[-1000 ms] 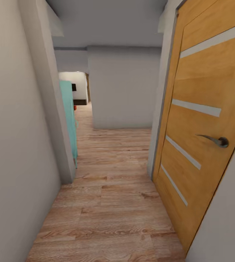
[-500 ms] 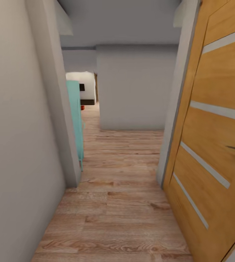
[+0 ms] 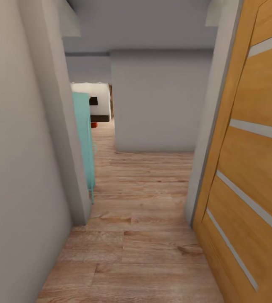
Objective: Move the two storage containers from the living room to the garage. In the garage, place one container on the floor and stack the other container on top of it (either order is fine).
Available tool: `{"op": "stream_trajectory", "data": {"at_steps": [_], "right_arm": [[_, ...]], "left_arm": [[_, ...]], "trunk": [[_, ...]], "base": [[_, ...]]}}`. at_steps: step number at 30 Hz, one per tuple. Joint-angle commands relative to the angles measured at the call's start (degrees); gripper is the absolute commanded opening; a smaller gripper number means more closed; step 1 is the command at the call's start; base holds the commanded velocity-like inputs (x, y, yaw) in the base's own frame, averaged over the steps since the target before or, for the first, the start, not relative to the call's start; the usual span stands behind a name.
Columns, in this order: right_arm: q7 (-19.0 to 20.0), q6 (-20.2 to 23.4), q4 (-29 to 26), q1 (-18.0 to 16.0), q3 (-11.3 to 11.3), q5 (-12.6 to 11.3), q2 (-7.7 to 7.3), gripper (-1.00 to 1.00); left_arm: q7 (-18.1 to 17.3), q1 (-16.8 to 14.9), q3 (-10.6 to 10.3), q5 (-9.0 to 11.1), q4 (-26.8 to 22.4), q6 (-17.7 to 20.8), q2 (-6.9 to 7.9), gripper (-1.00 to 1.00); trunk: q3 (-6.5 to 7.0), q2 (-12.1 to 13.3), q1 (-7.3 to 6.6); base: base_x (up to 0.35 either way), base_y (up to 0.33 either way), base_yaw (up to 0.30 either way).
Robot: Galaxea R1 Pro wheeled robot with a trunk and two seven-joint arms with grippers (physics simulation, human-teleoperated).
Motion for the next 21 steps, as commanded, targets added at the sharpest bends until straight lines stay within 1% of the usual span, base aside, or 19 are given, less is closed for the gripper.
{"op": "stream_trajectory", "data": {"at_steps": [1,21], "right_arm": [[-0.32,-0.24,0.20,-0.08,0.28,0.25,0.02,1.00],[-0.23,-0.19,0.21,-0.08,0.39,0.26,0.00,1.00]], "left_arm": [[0.00,0.01,0.06,0.35,-0.04,-0.10,-0.01,1.00],[0.02,0.03,0.08,0.39,-0.09,-0.12,-0.01,1.00]], "trunk": [[-0.05,-0.02,0.03],[-0.05,-0.02,0.03]], "base": [[0.323,0.000,0.000],[0.323,0.000,0.000]]}}
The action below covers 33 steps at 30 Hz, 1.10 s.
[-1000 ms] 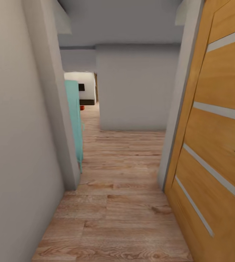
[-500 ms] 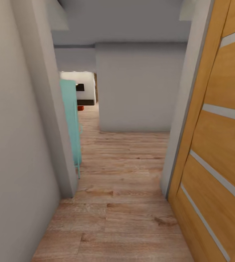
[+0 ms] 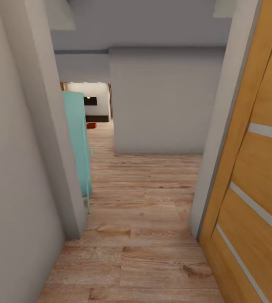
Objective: Move the two storage containers from the living room to the garage. In the garage, place one container on the floor and stack the other container on top of it (either order is fine).
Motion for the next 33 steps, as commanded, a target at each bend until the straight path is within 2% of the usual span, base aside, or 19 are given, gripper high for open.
{"op": "stream_trajectory", "data": {"at_steps": [1,11,12,15,16,18,23,28,29,33], "right_arm": [[-0.32,-0.25,0.19,-0.08,0.26,0.22,0.03,1.00],[-0.34,-0.28,0.19,-0.08,0.25,0.16,0.03,1.00],[-0.33,-0.28,0.19,-0.08,0.25,0.16,0.03,1.00],[-0.33,-0.18,0.19,-0.08,0.26,0.18,0.03,1.00],[-0.32,-0.08,0.19,-0.08,0.26,0.21,0.03,1.00],[-0.27,-0.02,0.19,-0.08,0.26,0.23,0.03,1.00],[-0.25,-0.06,0.19,-0.08,0.26,0.29,0.03,1.00],[0.41,-0.13,0.19,-0.08,0.26,0.31,0.03,1.00],[1.21,-0.20,0.19,-0.08,0.24,0.26,0.03,1.00],[1.46,-0.23,0.19,-0.08,0.15,0.04,0.03,1.00]], "left_arm": [[0.05,0.00,0.09,0.37,-0.03,-0.12,-0.01,1.00],[0.23,0.00,0.13,0.76,0.06,-0.24,0.06,1.00],[0.27,0.01,0.12,1.08,0.07,-0.23,0.07,1.00],[0.29,0.00,0.00,3.82,0.03,0.02,0.35,1.00],[0.25,-0.01,-0.04,5.08,-0.03,0.11,0.65,1.00],[0.20,-0.01,-0.06,6.27,-0.10,0.30,1.28,1.00],[0.15,-0.01,-0.05,6.93,-0.63,0.92,2.48,1.00],[0.63,0.00,-0.12,6.91,-4.22,1.24,3.09,1.00],[1.81,-0.11,-0.07,6.99,-8.74,3.04,4.26,1.00],[2.36,-0.32,-0.05,7.19,-12.63,8.91,5.20,1.00]], "trunk": [[-0.05,-0.02,0.03],[-0.05,-0.02,0.03],[-0.05,-0.02,0.03],[-0.05,-0.02,0.03],[-0.05,-0.02,0.03],[-0.05,-0.02,0.03],[-0.05,-0.02,0.03],[-0.05,-0.02,0.03],[-0.05,-0.02,0.03],[-0.05,-0.02,0.03]], "base": [[0.324,0.000,0.000],[0.324,0.000,0.000],[0.324,0.000,0.000],[0.324,0.000,0.000],[0.324,0.000,0.000],[0.324,0.000,0.000],[0.324,0.000,0.000],[0.325,0.000,0.000],[0.325,0.000,0.000],[0.325,0.000,0.000]]}}
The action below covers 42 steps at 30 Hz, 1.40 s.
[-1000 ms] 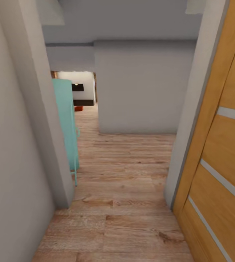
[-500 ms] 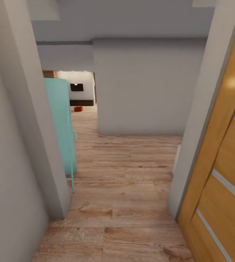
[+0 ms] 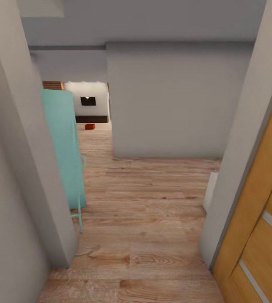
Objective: Move the two storage containers from the living room to the garage. In the garage, place one container on the floor and stack the other container on top of it (either order is fine).
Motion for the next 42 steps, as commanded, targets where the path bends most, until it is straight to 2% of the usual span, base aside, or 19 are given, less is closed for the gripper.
{"op": "stream_trajectory", "data": {"at_steps": [1,6,12,13,14,15,18,20,23,29,39,42], "right_arm": [[-0.27,-0.28,0.19,-0.08,0.26,0.16,0.00,1.00],[-0.20,-0.29,0.19,-0.08,0.29,0.22,-0.59,1.00],[-0.37,0.15,0.23,-0.08,-0.11,-0.75,-1.94,1.00],[-0.51,0.28,0.25,-0.08,-0.28,-1.80,-2.21,1.00],[-0.87,0.41,0.27,-0.08,-1.09,-5.86,-2.91,1.00],[-0.94,0.41,0.27,-0.08,-1.32,-7.29,-3.11,1.00],[-1.17,0.40,0.21,-0.08,-2.05,-16.00,-4.82,1.00],[-1.19,0.31,0.20,-0.08,-2.03,-17.85,-5.16,1.00],[-1.11,0.26,0.14,-0.08,-2.00,-17.64,-5.24,1.00],[-0.50,-0.04,0.11,-0.08,-2.06,-13.82,-4.83,1.00],[-0.34,-0.16,0.11,-0.08,-2.03,-12.72,-4.81,1.00],[-0.28,0.02,0.09,-0.08,-1.92,-12.67,-4.82,1.00]], "left_arm": [[0.24,-0.04,0.07,0.31,-0.87,2.03,0.08,1.00],[0.22,-0.10,0.08,0.33,-1.29,4.05,0.18,1.00],[0.24,-0.12,-0.04,-0.14,-1.10,1.53,-0.56,1.00],[0.24,-0.12,-0.06,-0.19,-1.03,1.32,-0.62,1.00],[0.26,-0.11,-0.08,-0.21,-0.78,1.05,-0.72,1.00],[0.28,-0.11,-0.09,-0.21,-0.68,1.00,-0.74,1.00],[0.32,-0.10,-0.10,-0.14,0.05,0.88,-0.75,1.00],[0.33,-0.11,-0.10,-0.21,0.24,0.85,-0.77,1.00],[0.33,-0.12,-0.10,-0.33,0.30,0.85,-0.81,1.00],[0.33,-0.12,-0.10,-0.40,0.24,0.84,-0.83,1.00],[0.33,-0.12,-0.18,-0.55,-0.76,0.84,-0.98,1.00],[0.32,-0.11,-0.37,-0.67,-0.89,0.86,-1.82,1.00]], "trunk": [[-0.06,-0.03,0.03],[-0.06,-0.03,0.03],[-0.06,-0.03,0.03],[-0.06,-0.03,0.03],[-0.06,-0.03,0.03],[-0.06,-0.03,0.03],[-0.06,-0.03,0.03],[-0.06,-0.03,0.03],[-0.06,-0.03,0.03],[-0.06,-0.03,0.03],[-0.06,-0.03,0.03],[-0.06,-0.03,0.03]], "base": [[0.325,0.000,0.000],[0.325,0.000,0.000],[0.325,0.000,0.000],[0.325,0.000,0.000],[0.325,0.000,0.000],[0.325,0.000,0.000],[0.325,0.000,0.000],[0.325,0.000,0.000],[0.325,0.000,0.000],[0.325,0.000,0.000],[0.325,0.000,0.000],[0.325,0.000,0.000]]}}
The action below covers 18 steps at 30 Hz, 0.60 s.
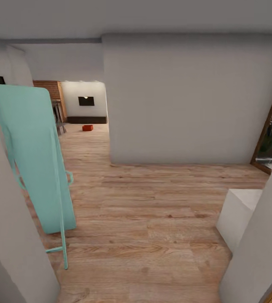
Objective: Move the two storage containers from the living room to the garage. In the garage, place one container on the floor and stack the other container on top of it (either order is fine).
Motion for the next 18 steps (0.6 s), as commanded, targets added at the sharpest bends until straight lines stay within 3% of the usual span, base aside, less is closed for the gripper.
{"op": "stream_trajectory", "data": {"at_steps": [1,18], "right_arm": [[-0.02,-0.33,0.18,-0.08,0.50,-0.54,0.02,1.00],[-0.06,-0.29,0.18,-0.08,0.37,-0.40,0.13,1.00]], "left_arm": [[0.18,0.00,0.00,0.31,-0.15,0.39,-0.16,1.00],[0.19,0.00,-0.05,0.25,-0.25,0.45,-0.51,1.00]], "trunk": [[-0.06,-0.03,0.03],[-0.06,-0.03,0.03]], "base": [[0.325,0.000,0.000],[0.325,0.000,0.000]]}}
